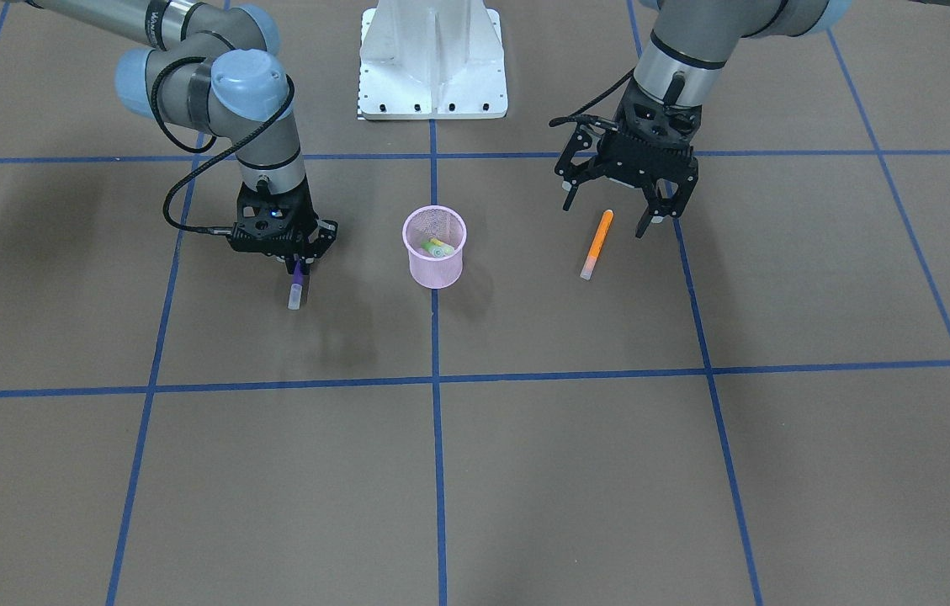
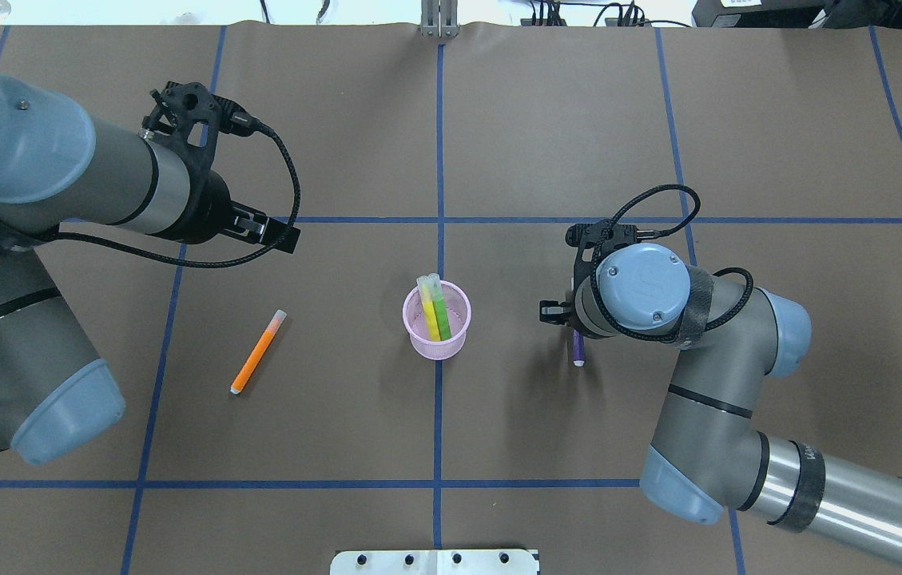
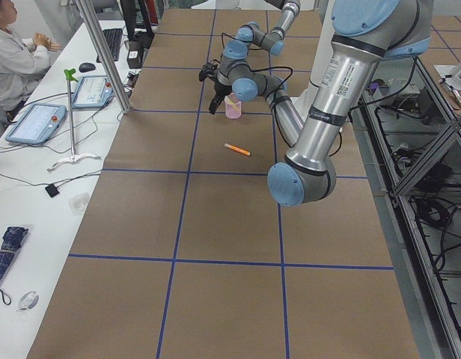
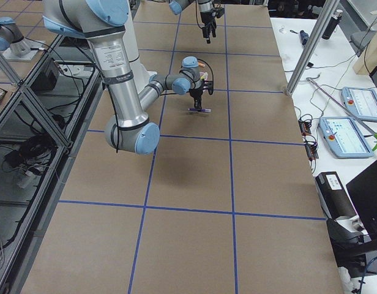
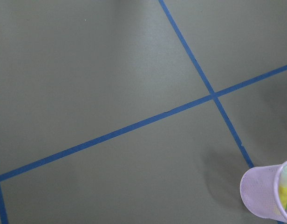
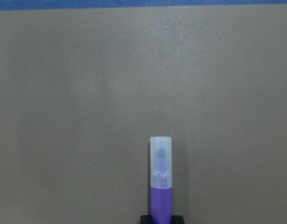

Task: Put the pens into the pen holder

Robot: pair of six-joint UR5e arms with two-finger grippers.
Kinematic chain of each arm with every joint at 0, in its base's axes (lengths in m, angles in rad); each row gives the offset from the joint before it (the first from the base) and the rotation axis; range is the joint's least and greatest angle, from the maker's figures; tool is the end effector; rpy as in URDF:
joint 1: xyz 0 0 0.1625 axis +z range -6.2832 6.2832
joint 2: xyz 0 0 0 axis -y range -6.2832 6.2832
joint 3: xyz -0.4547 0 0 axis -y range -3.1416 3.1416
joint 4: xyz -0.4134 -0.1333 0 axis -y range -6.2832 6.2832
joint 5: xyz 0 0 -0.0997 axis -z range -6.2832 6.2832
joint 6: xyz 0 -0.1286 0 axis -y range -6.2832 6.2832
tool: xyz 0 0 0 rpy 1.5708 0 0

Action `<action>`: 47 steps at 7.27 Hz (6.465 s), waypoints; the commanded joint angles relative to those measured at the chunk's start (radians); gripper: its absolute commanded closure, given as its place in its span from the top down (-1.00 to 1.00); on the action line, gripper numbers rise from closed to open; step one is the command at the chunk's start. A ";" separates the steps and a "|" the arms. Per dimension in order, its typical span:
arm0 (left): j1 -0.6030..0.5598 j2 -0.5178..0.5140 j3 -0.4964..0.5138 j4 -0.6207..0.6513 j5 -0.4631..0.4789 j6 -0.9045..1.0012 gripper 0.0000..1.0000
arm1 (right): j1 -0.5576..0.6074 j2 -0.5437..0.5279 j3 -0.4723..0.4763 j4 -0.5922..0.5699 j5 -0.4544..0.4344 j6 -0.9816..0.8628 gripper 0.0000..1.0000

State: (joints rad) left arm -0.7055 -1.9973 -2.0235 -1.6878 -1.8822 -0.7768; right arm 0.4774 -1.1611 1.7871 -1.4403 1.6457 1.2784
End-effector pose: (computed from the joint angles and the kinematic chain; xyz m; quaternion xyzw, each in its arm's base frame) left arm 0.4025 -0.4662 0.2409 0.2219 0.4383 0.1124 0.8637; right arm -0.5442 -0.4208 0.3622 0.1063 -0.3551 0.0720 0.9260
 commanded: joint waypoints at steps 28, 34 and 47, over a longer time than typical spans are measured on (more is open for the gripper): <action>0.187 0.037 0.215 -0.100 0.037 -0.118 0.96 | 0.657 -0.074 -0.013 0.008 0.481 -0.751 1.00; 0.181 0.060 0.253 -0.127 0.029 -0.047 0.44 | 0.877 -0.141 -0.160 0.014 0.625 -1.131 1.00; 0.179 0.068 0.218 -0.128 0.029 -0.047 -1.00 | 0.880 -0.161 -0.161 0.017 0.612 -1.143 1.00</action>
State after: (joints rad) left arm -0.5233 -1.9272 -1.7644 -1.8162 -1.8537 -0.8238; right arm 1.3572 -1.3215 1.6261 -1.4223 2.2605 0.1361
